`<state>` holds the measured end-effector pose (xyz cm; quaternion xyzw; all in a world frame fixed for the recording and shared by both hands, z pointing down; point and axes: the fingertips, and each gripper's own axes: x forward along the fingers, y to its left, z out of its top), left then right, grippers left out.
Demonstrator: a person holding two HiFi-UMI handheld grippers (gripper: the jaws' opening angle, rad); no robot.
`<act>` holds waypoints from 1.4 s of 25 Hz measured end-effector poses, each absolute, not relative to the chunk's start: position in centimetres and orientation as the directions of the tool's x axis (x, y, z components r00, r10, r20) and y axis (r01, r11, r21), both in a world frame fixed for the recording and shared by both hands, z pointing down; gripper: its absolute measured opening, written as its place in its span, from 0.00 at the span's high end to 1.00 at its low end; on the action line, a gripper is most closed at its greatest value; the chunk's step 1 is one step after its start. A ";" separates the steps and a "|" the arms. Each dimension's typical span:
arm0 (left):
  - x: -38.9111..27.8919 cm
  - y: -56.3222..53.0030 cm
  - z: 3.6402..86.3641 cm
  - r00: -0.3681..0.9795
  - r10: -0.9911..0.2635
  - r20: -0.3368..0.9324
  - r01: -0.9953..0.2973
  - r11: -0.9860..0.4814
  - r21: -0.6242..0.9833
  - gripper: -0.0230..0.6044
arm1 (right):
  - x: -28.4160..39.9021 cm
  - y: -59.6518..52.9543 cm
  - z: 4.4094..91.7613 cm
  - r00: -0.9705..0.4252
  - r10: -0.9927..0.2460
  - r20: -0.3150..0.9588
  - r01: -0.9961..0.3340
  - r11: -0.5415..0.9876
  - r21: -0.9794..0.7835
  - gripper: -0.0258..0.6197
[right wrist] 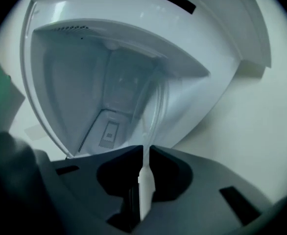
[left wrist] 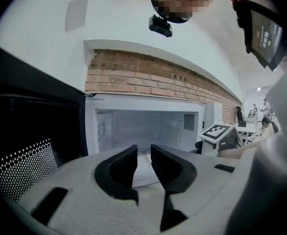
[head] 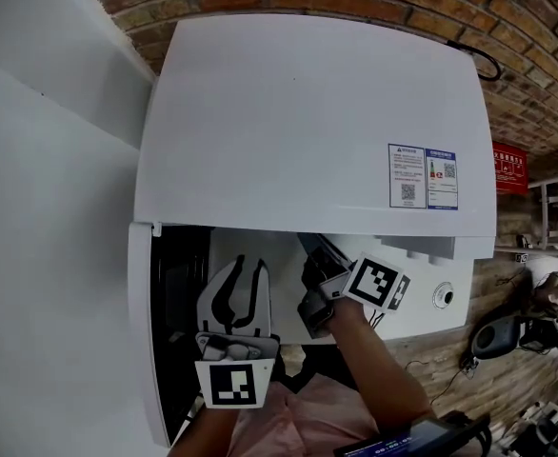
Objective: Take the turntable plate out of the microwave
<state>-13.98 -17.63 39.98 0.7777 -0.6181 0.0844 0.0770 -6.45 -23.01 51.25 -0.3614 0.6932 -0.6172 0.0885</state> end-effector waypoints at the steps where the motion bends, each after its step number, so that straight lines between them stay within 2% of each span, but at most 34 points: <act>1: -14.1 -17.6 40.0 0.221 -0.947 0.233 -0.975 -0.223 0.017 0.82 | -6.3 -23.0 51.5 -0.717 -0.608 0.340 -0.396 -0.045 -0.917 0.89; 24: -12.9 -16.3 39.0 0.244 -0.948 0.203 -0.969 -0.249 0.002 0.82 | -5.4 -19.0 51.3 -0.714 -0.646 0.269 -0.333 -0.024 -0.943 0.93; 27: -12.5 -16.1 39.0 0.251 -0.947 0.199 -0.967 -0.255 0.003 0.82 | -5.3 -19.0 51.0 -0.715 -0.655 0.245 -0.342 0.023 -0.939 0.89; 30: -12.4 -15.9 39.2 0.255 -0.943 0.212 -0.965 -0.261 0.000 0.82 | -5.5 -20.2 50.3 -0.732 -0.658 0.174 -0.305 0.089 -0.948 0.76; 35: -12.7 -16.0 38.9 0.245 -0.946 0.210 -0.968 -0.252 -0.004 0.82 | -5.6 -21.8 51.8 -0.719 -0.666 0.196 -0.263 0.000 -0.965 0.71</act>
